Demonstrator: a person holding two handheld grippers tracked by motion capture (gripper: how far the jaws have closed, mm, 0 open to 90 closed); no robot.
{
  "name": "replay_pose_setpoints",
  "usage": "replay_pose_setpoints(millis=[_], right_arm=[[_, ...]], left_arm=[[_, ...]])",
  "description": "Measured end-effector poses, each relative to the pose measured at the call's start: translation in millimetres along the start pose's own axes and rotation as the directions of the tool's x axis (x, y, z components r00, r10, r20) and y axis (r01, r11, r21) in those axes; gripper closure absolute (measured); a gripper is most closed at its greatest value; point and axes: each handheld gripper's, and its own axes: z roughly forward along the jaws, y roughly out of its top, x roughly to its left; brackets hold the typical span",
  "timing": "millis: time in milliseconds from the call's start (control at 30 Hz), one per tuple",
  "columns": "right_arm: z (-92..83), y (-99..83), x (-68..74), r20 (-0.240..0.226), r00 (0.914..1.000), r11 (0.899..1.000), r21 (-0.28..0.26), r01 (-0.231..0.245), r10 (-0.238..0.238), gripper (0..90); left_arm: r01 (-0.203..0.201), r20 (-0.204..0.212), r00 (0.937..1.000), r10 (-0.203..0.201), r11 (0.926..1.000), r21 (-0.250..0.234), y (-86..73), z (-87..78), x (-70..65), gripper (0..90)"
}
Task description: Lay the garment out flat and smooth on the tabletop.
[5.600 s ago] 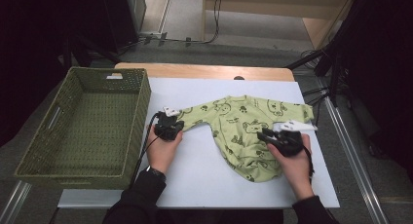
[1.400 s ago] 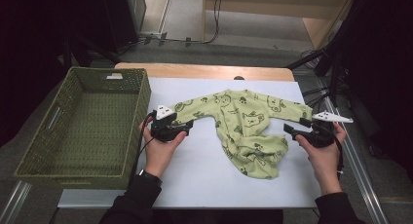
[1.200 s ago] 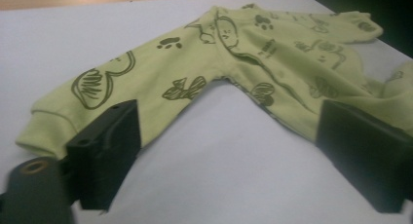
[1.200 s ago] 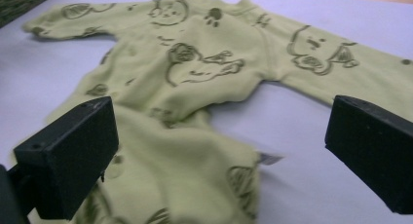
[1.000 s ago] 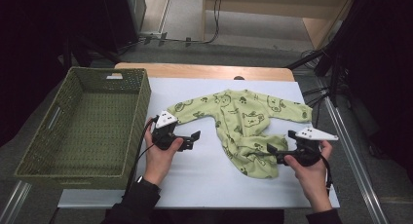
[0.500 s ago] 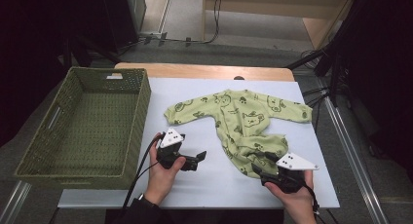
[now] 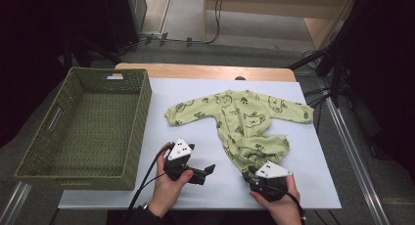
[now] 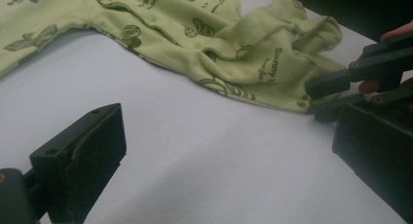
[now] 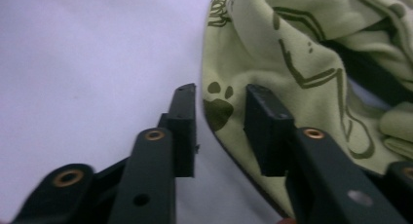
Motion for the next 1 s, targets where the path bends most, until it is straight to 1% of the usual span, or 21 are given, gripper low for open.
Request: replay_pose_setpoints(millis=[67,100,167,233,267,333,367,433,500,567,600,667,700,733,767,800,833,867,900,967,1000], right_arm=[[0.4,0.9,0.0,0.001,1.0000,1.000,0.000,0.001,-0.001,81.6],[0.5,1.2,-0.5,-0.004,1.0000,1.000,0.001,-0.004,0.004,84.4],[0.5,1.9,-2.1,-0.018,0.9995,1.000,0.002,-0.025,0.025,86.0],[-0.5,2.7,-1.2,-0.053,0.9977,0.999,-0.007,-0.042,0.042,86.1],[-1.6,3.6,1.0,-0.068,0.9967,0.999,-0.015,-0.045,0.044,86.1],[-5.2,6.9,8.4,-0.075,0.9967,0.999,-0.035,-0.034,0.032,86.2],[-7.4,9.0,12.4,-0.084,0.9957,0.998,-0.049,-0.043,0.039,86.1],[-11.7,13.8,19.4,-0.124,0.9908,0.994,-0.092,-0.067,0.055,86.2],[-14.0,17.8,25.1,-0.147,0.9871,0.990,-0.116,-0.081,0.064,86.2],[-16.0,21.9,33.1,-0.169,0.9839,0.987,-0.135,-0.082,0.058,86.2],[-16.8,23.2,35.3,-0.188,0.9806,0.986,-0.142,-0.084,0.056,86.0],[-17.5,24.1,38.3,-0.236,0.9707,0.983,-0.160,-0.085,0.046,84.1],[-17.6,24.0,38.7,-0.262,0.9646,0.983,-0.170,-0.074,0.027,78.2],[-17.5,24.1,39.1,-0.271,0.9625,0.984,-0.169,-0.064,0.016,69.7],[-18.6,23.7,39.1,-0.251,0.9678,0.986,-0.160,-0.049,0.008,64.4],[-19.9,22.5,37.8,-0.243,0.9699,0.986,-0.161,-0.039,-0.001,63.3],[-22.4,21.3,34.9,-0.250,0.9683,0.986,-0.163,-0.036,-0.006,62.0],[-25.6,19.8,31.3,-0.247,0.9691,0.985,-0.167,-0.040,-0.002,61.6],[-28.9,17.8,27.1,-0.228,0.9736,0.984,-0.172,-0.043,0.002,61.6],[-34.3,12.6,18.4,-0.174,0.9846,0.985,-0.170,-0.043,0.013,61.5],[-36.2,9.2,13.9,-0.137,0.9904,0.986,-0.160,-0.038,0.015,61.4]], left_arm=[[-0.003,0.003,1.0000,0.003,0.9999,0.012,-2.4,1.3,-0.3,0.0],[-0.009,0.002,1.0000,0.009,0.9998,0.019,-2.8,1.8,-0.5,0.0],[-0.014,-0.001,0.9999,0.014,0.9995,0.028,-3.4,-0.5,0.9,0.0],[-0.007,-0.002,1.0000,0.007,0.9996,0.027,-4.3,-2.9,2.5,0.0],[-0.003,-0.004,1.0000,0.003,0.9997,0.024,-5.1,-4.3,3.6,0.0],[0.008,-0.012,0.9999,-0.008,0.9997,0.022,-6.8,-6.3,5.2,0.0],[0.010,-0.011,0.9999,-0.010,0.9997,0.024,-7.6,-7.0,6.0,0.0],[0.015,-0.011,0.9998,-0.015,0.9996,0.025,-8.7,-7.7,6.8,0.0],[0.017,-0.010,0.9998,-0.017,0.9995,0.027,-9.3,-7.9,6.7,0.0],[0.016,-0.011,0.9998,-0.016,0.9995,0.029,-9.4,-7.5,6.0,0.0],[0.015,-0.006,0.9999,-0.015,0.9994,0.031,-9.4,-7.5,5.5,0.0],[0.009,-0.007,0.9999,-0.009,0.9993,0.036,-9.6,-6.8,4.6,0.0],[0.013,-0.005,0.9999,-0.013,0.9993,0.036,-9.8,-6.3,4.4,0.0],[0.015,0.000,0.9999,-0.015,0.9992,0.037,-10.0,-5.8,4.4,0.0],[0.013,-0.002,0.9999,-0.013,0.9992,0.038,-10.2,-5.4,4.3,0.0],[0.014,-0.002,0.9999,-0.014,0.9991,0.040,-10.3,-5.1,4.4,0.0],[0.012,0.000,0.9999,-0.012,0.9991,0.040,-10.3,-5.0,4.3,0.0],[0.011,-0.001,0.9999,-0.011,0.9991,0.041,-10.4,-4.8,3.8,0.0],[0.011,-0.002,0.9999,-0.011,0.9990,0.044,-10.3,-4.5,2.8,0.0],[0.009,-0.002,1.0000,-0.009,0.9989,0.047,-10.1,-3.5,1.5,1.1],[0.004,-0.004,1.0000,-0.004,0.9987,0.050,-9.9,-2.6,0.3,2.9]])
